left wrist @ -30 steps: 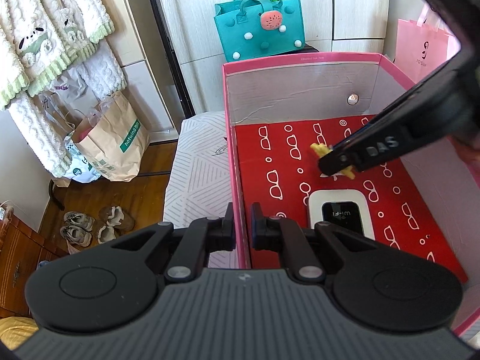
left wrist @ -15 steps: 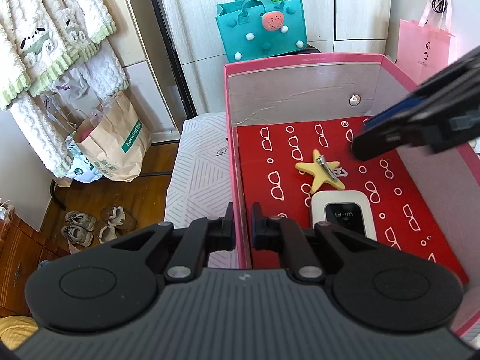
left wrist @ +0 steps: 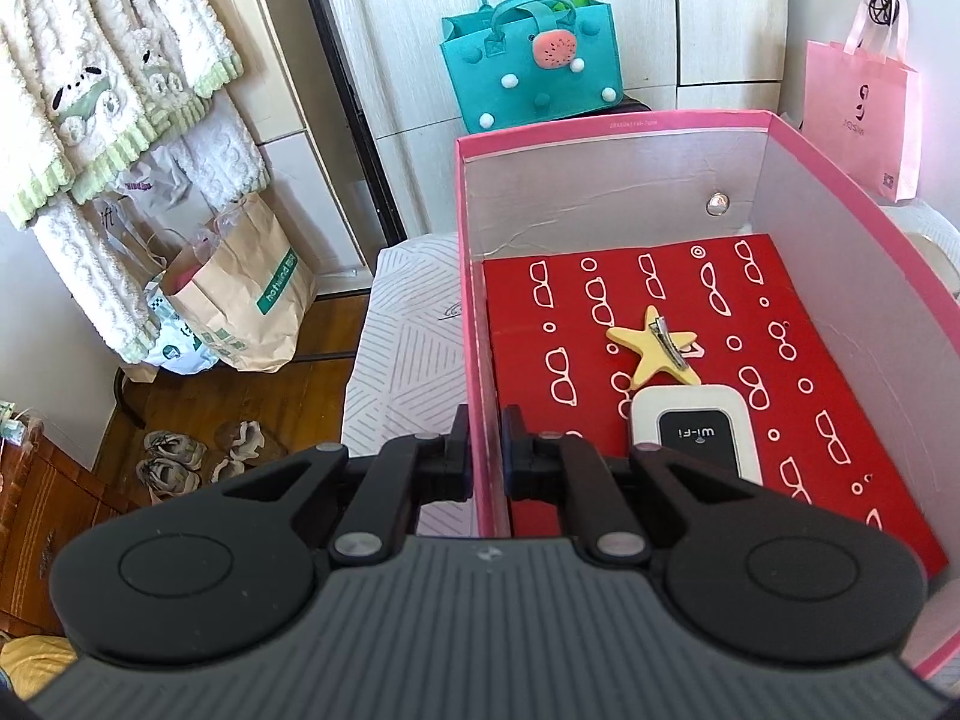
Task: Organize rigid objects
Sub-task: 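Return the right tool to the items and grasp the black phone case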
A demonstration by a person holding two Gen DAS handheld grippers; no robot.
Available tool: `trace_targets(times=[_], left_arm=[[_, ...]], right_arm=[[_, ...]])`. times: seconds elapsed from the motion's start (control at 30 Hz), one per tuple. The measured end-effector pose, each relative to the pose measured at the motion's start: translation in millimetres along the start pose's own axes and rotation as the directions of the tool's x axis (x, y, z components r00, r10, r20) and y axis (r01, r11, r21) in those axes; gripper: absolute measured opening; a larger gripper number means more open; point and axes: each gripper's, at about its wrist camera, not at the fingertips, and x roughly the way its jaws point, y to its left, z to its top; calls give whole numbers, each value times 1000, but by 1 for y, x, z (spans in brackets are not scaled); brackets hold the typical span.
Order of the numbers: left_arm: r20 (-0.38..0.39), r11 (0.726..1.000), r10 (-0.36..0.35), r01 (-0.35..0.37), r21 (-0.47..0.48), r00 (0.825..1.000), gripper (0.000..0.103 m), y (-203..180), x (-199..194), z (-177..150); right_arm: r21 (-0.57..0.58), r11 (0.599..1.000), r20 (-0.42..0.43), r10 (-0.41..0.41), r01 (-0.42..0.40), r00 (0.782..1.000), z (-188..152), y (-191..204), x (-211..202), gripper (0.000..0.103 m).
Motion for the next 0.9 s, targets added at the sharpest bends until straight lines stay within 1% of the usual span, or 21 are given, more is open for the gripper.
trace_targets(times=[0.2,0.3,0.4,0.5,0.57,0.63,0.67,0.7,0.73,0.83,0.9], left_arm=[[9,1000,4,-4,1,1000,7,-1,-1,-1],[11,1000,2,-2,2,1000,7,0,-1,-1],[11,1000,3,-3,1,1000,7,0,-1,-3],[12,1000,2,-2,0,1000,7,1,-1,-3],[12,1000,3,-3,-5,1000,7,1,-2,-3],[15,1000,5,-5,-5,1000,7,1,-2,-3],[17,1000,7,-7,-4,1000,7,1,-2,-3],[18,1000,8,-8,-2,1000,7,0,-2,-3],[17,1000,8,-8,0,1000,7,-1,-2,-3],[17,1000,11,-11,4,1000,7,-2,-2,-2],[17,1000,13,-13,4,1000,7,-2,-3,-2]], right_arm=[[44,996,-6,-84,84,996,-49,-25,-16,43],[77,993,-20,-92,93,996,-71,-36,-16,45],[102,991,-29,-83,85,996,-90,-45,-11,46],[101,991,-22,-85,87,996,-107,-43,-1,47],[90,990,-9,-110,110,994,-117,-38,5,51],[68,987,-10,-146,146,989,-124,-34,11,52],[53,984,-15,-168,169,986,-126,-32,15,54],[36,981,-22,-192,193,981,-128,-31,18,56],[28,977,-30,-210,211,977,-129,-30,22,61],[38,973,-56,-226,229,972,-129,-34,30,63],[46,972,-55,-226,229,972,-129,-36,33,67]])
